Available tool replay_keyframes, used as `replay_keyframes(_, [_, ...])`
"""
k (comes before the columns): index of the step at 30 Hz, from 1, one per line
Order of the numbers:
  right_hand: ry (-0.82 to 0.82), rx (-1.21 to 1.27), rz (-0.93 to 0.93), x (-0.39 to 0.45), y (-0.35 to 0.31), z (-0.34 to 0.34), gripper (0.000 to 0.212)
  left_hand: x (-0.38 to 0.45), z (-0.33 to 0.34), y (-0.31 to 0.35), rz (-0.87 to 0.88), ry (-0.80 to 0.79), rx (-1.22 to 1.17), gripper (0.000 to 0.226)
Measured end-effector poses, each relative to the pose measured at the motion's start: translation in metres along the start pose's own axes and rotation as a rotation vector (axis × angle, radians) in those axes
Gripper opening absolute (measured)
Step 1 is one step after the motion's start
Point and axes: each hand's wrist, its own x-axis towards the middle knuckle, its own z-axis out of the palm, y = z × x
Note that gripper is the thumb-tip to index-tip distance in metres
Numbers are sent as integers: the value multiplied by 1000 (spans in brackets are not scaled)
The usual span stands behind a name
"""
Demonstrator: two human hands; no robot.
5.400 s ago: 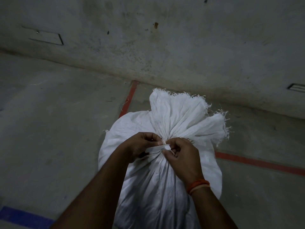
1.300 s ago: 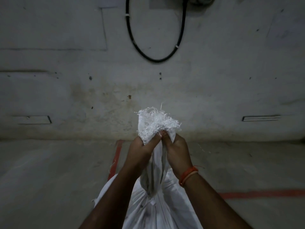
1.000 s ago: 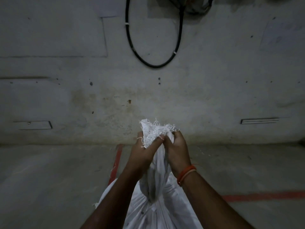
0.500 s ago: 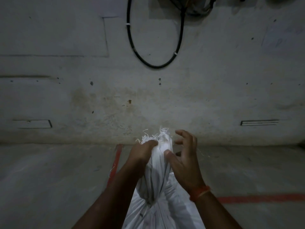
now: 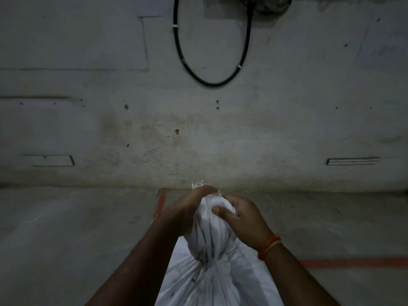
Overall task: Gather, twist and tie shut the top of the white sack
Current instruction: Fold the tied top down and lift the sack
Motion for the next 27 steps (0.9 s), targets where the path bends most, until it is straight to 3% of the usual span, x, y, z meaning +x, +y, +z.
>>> replay_keyframes(3, [59,-4,9,1,5,6,19,7,-15,-15,114,91,135,65])
replay_keyframes(5, [104,8,28,2,8,5,23,5,-24,-31,275,297,331,101])
replay_keyframes(7, [129,-2,31,4,10,4,22,-1,-33,-48,584,439,535,98])
replay_keyframes(8, [136,-19,25,5,10,4,20,-3,-36,-53,732,406,657,97])
replay_keyframes(10, [135,-57,11,7,8,6,19,-5,-36,-57,868,259,830,97])
replay_keyframes(13, [127,-89,-39,8,4,9,21,-7,-28,-55,841,108,788,88])
replay_keyframes(16, [124,-40,-14,9,7,8,23,-5,-29,-50,743,29,557,59])
replay_keyframes(18, [121,33,10,10,7,6,40,-1,-32,-47,646,-63,434,46])
replay_keyframes(20, [100,94,43,10,3,6,51,1,-33,-44,590,-100,437,33])
replay_keyframes(22, [50,162,94,11,2,4,47,2,-34,-42,543,-106,453,23])
replay_keyframes(27, [-118,167,238,18,7,2,55,6,-31,-41,436,-83,489,39])
